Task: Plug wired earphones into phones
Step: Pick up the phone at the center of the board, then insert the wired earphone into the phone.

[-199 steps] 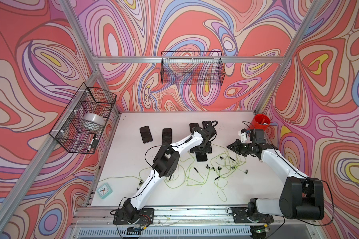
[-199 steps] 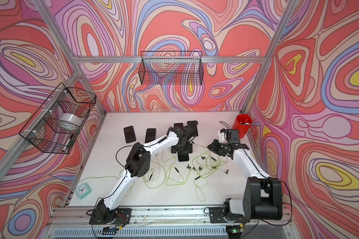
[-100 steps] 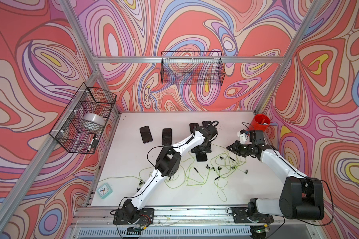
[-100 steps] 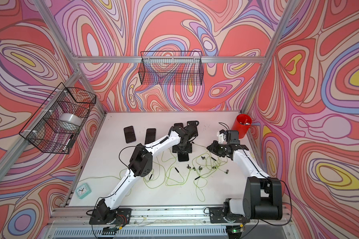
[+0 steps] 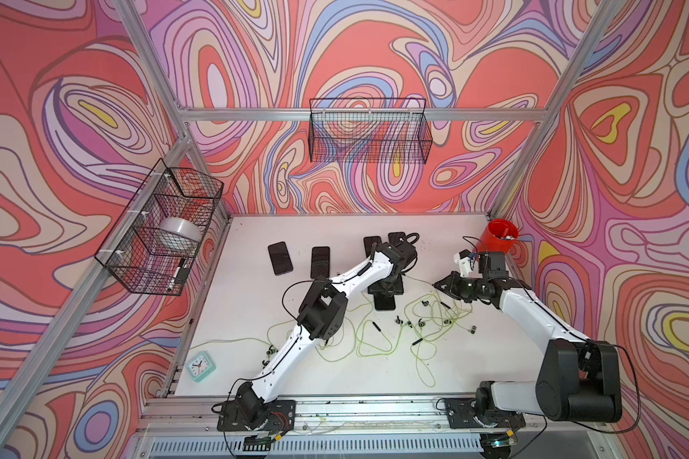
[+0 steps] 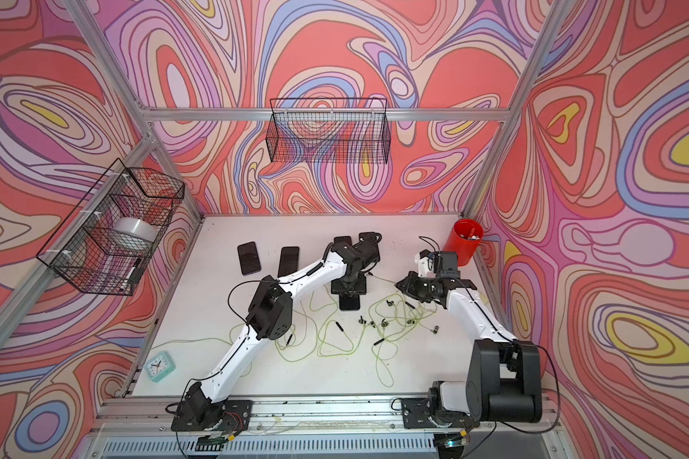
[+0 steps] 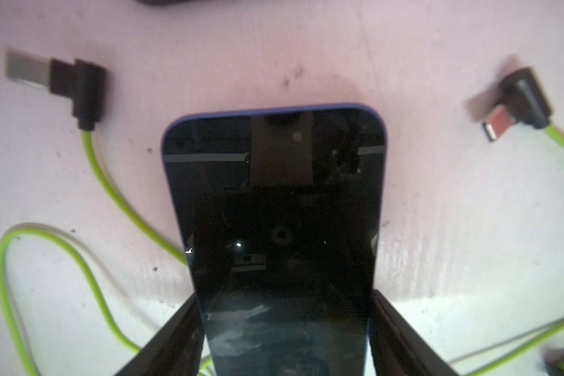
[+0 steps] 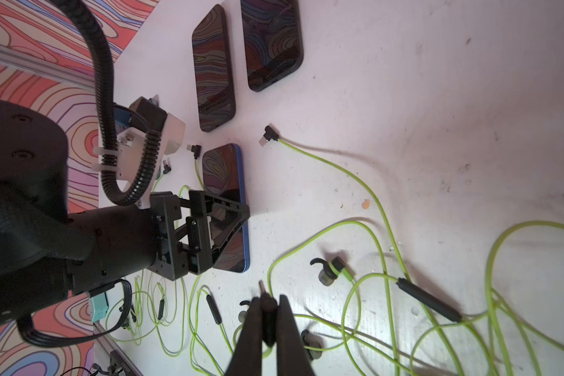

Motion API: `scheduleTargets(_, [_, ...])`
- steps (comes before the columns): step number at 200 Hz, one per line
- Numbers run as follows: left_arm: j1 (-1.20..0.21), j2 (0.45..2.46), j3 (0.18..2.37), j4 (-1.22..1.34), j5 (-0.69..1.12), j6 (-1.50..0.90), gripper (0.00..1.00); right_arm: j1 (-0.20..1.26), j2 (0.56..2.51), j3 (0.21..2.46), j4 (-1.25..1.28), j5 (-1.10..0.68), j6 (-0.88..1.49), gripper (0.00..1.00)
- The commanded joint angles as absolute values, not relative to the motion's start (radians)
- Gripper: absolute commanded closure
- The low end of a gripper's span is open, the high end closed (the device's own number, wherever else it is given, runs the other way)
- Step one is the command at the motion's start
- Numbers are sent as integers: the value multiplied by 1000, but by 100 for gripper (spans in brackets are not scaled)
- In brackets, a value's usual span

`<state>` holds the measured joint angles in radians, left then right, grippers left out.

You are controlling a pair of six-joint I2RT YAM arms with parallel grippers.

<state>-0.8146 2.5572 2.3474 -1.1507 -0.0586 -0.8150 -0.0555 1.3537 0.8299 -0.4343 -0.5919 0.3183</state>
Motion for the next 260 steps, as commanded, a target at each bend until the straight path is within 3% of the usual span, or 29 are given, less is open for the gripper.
scheduleTargets(1, [-813, 2442, 2295, -1191, -95, -831, 38, -48, 1334, 824, -434, -652, 278, 100])
scheduleTargets(37, [-794, 2307, 2252, -1139, -74, -847, 40, -32, 1316, 823, -445, -723, 235, 100])
scheduleTargets(74, [-744, 2185, 2171, -1036, 32, -921, 47, 91, 1275, 804, -309, -731, 278, 100])
scheduleTargets(101, [-671, 2058, 1935, -803, 199, -1143, 61, 152, 1242, 757, -149, -690, 359, 100])
scheduleTargets(145, [-619, 1941, 1727, -629, 236, -1443, 100, 271, 1250, 714, 44, -543, 442, 100])
scheduleTargets(196, [-614, 1893, 1586, -428, 318, -1692, 100, 358, 1280, 684, 184, -470, 505, 100])
scheduleTargets(260, [-614, 1868, 1550, -376, 310, -1735, 100, 365, 1315, 712, 166, -426, 496, 100])
